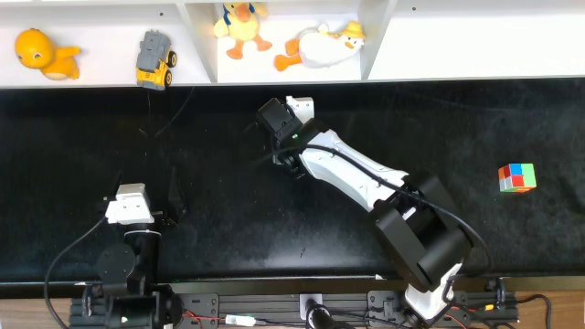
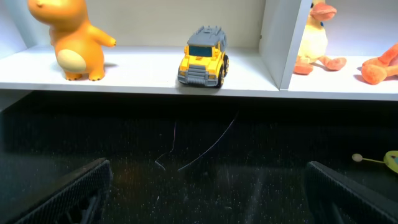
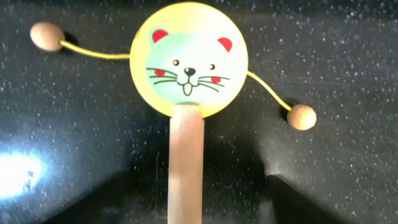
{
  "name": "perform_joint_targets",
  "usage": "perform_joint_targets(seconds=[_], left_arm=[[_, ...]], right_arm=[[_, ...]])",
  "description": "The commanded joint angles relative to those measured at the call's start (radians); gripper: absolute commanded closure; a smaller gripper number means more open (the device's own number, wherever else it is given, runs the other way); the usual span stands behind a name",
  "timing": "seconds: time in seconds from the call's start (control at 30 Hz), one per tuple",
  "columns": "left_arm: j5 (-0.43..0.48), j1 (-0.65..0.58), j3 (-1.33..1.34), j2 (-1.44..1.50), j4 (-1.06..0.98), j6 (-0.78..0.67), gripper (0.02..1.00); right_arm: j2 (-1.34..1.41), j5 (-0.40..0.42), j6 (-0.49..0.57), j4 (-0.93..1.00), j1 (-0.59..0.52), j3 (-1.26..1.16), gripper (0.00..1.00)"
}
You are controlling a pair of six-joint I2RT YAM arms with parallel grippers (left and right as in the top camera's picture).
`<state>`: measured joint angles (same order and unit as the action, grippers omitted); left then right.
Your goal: Store Toys
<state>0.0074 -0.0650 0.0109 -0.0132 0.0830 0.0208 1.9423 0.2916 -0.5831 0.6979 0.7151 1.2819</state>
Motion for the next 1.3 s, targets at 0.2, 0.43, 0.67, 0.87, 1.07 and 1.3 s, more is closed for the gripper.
perform_joint_targets(seconds=[0.2, 0.43, 0.67, 0.87, 1.07, 1.3], left_arm=[[-0.001, 0.006, -0.003, 0.01, 0.002, 0.011, 0.02], [-0.001, 0.006, -0.003, 0.01, 0.002, 0.011, 0.02], [-0.001, 0.006, -0.003, 0.01, 0.002, 0.011, 0.02], [-0.001, 0.006, -0.003, 0.01, 0.002, 0.011, 0.02], [-0.001, 0.006, -0.003, 0.01, 0.002, 0.011, 0.02], [-0.001, 0.006, -0.003, 0.01, 0.002, 0.011, 0.02]], right_arm=[[0.018, -0.005, 0.051, 0.006, -0.002, 0.017, 0.934], [-0.159, -0.003, 0.112, 0.061, -0.036, -0.077, 0.956], [-0.579, 0.05, 0.136, 0.121, -0.172, -0.375, 0.958], [-0.811, 0.036, 0.332, 0.195, -0.414, -0.385, 0.958], [-0.695, 0.017, 0.54, 0.151, -0.588, -0.224, 0.958], [-0.424, -0.077, 0.599, 0.038, -0.668, 0.025, 0.956]])
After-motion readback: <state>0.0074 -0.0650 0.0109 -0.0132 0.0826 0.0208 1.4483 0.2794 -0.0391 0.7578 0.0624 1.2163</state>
